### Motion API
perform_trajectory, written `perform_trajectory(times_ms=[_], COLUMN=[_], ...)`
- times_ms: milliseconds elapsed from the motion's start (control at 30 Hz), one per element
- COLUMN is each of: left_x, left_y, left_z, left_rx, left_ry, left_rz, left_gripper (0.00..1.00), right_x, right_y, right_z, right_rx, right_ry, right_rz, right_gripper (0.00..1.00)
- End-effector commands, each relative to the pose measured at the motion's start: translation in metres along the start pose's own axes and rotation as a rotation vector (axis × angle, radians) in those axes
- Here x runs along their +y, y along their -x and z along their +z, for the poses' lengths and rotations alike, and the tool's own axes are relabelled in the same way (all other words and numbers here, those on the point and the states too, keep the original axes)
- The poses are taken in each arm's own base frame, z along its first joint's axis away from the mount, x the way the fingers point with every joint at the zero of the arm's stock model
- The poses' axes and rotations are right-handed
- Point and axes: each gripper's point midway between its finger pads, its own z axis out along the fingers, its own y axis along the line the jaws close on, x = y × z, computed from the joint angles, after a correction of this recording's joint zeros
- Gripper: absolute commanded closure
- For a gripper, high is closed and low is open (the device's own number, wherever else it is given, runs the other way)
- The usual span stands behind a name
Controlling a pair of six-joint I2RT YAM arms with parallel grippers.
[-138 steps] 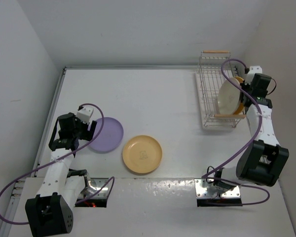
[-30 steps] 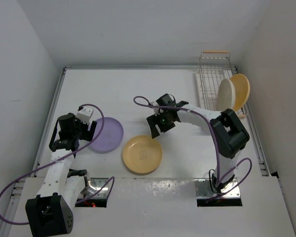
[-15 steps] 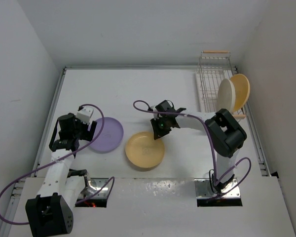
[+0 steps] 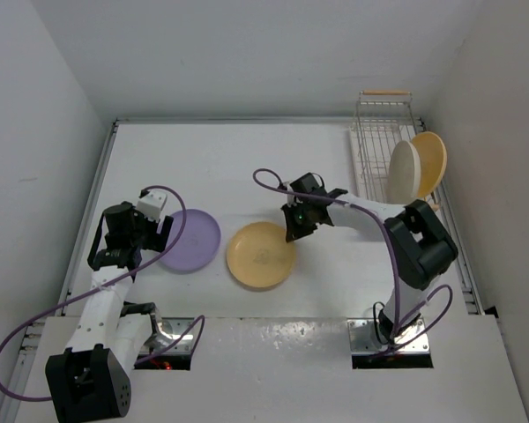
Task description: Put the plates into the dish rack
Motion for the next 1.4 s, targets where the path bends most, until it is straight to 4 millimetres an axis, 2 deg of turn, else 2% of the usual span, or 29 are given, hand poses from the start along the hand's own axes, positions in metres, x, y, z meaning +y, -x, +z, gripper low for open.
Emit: perform_trajectory(times_ms=[0,33,67,100,133,167,200,267,300,333,367,400,467,500,533,567,600,667,700,767,867,1000,1200,1267,1300,1333,1367], left_x=[0.005,0.005,0.005,0.005,0.004,0.004,0.004,0.004,0.004,0.004,0.004,0.005,0.005,0.005,0.005,0.005,0.005,0.005,0.005,0.003,0.003,0.003,0.003,0.003,0.003,0.003,0.003], left_y=[0.005,0.005,0.005,0.005,0.006,0.006,0.006,0.006,0.006,0.006,0.006,0.008,0.008,0.008,0.008,0.008,0.008,0.008,0.008,0.004,0.004,0.004,0.004,0.004,0.004,0.004,0.004], left_z=[0.000,0.000,0.000,0.000,0.000,0.000,0.000,0.000,0.000,0.000,0.000,0.000,0.000,0.000,0.000,0.000,0.000,0.000,0.000,0.001,0.001,0.001,0.001,0.001,0.001,0.001,0.001], left_rx=[-0.032,-0.032,-0.032,-0.032,-0.036,-0.036,-0.036,-0.036,-0.036,-0.036,-0.036,-0.044,-0.044,-0.044,-0.044,-0.044,-0.044,-0.044,-0.044,-0.036,-0.036,-0.036,-0.036,-0.036,-0.036,-0.036,-0.036], left_ry=[0.020,0.020,0.020,0.020,0.012,0.012,0.012,0.012,0.012,0.012,0.012,0.016,0.016,0.016,0.016,0.016,0.016,0.016,0.016,0.012,0.012,0.012,0.012,0.012,0.012,0.012,0.012], left_rz=[-0.002,-0.002,-0.002,-0.002,-0.002,-0.002,-0.002,-0.002,-0.002,-0.002,-0.002,-0.001,-0.001,-0.001,-0.001,-0.001,-0.001,-0.001,-0.001,-0.002,-0.002,-0.002,-0.002,-0.002,-0.002,-0.002,-0.002], left_gripper=[0.12,0.12,0.12,0.12,0.12,0.12,0.12,0.12,0.12,0.12,0.12,0.12,0.12,0.12,0.12,0.12,0.12,0.12,0.12,0.12,0.12,0.12,0.12,0.12,0.12,0.12,0.12], right_x=[-0.003,-0.007,-0.006,-0.019,-0.025,-0.027,-0.040,-0.047,-0.053,-0.065,-0.074,-0.080,-0.105,-0.108,-0.113,-0.128,-0.129,-0.143,-0.144,-0.150,-0.154,-0.168,-0.177,-0.180,-0.184,-0.186,-0.187], right_y=[0.073,0.099,0.112,0.122,0.144,0.154,0.170,0.177,0.188,0.186,0.185,0.193,0.181,0.186,0.184,0.173,0.178,0.167,0.169,0.162,0.157,0.141,0.121,0.113,0.110,0.103,0.101], right_z=[-0.062,-0.091,-0.114,-0.133,-0.164,-0.192,-0.230,-0.268,-0.295,-0.320,-0.336,-0.361,-0.393,-0.412,-0.423,-0.436,-0.447,-0.452,-0.454,-0.446,-0.440,-0.419,-0.385,-0.371,-0.357,-0.348,-0.347], right_rx=[-0.254,-0.372,-0.446,-0.497,-0.586,-0.651,-0.721,-0.788,-0.861,-0.859,-0.846,-0.942,-0.890,-0.937,-0.896,-0.806,-0.897,-0.754,-0.798,-0.720,-0.731,-0.679,-0.598,-0.611,-0.628,-0.572,-0.574], right_ry=[-0.147,-0.227,-0.266,-0.364,-0.455,-0.503,-0.653,-0.757,-0.850,-0.982,-1.072,-1.142,-1.336,-1.394,-1.463,-1.571,-1.600,-1.717,-1.733,-1.775,-1.780,-1.782,-1.738,-1.700,-1.664,-1.655,-1.647], right_rz=[-0.067,-0.075,-0.083,-0.104,-0.100,-0.102,-0.126,-0.138,-0.132,-0.170,-0.208,-0.142,-0.113,-0.090,-0.123,-0.121,-0.056,-0.123,-0.090,-0.122,-0.098,-0.062,-0.048,-0.014,0.026,0.002,0.014], right_gripper=[1.00,1.00,1.00,1.00,1.00,1.00,1.00,1.00,1.00,1.00,1.00,1.00,1.00,1.00,1.00,1.00,1.00,1.00,1.00,1.00,1.00,1.00,1.00,1.00,1.00,1.00,1.00])
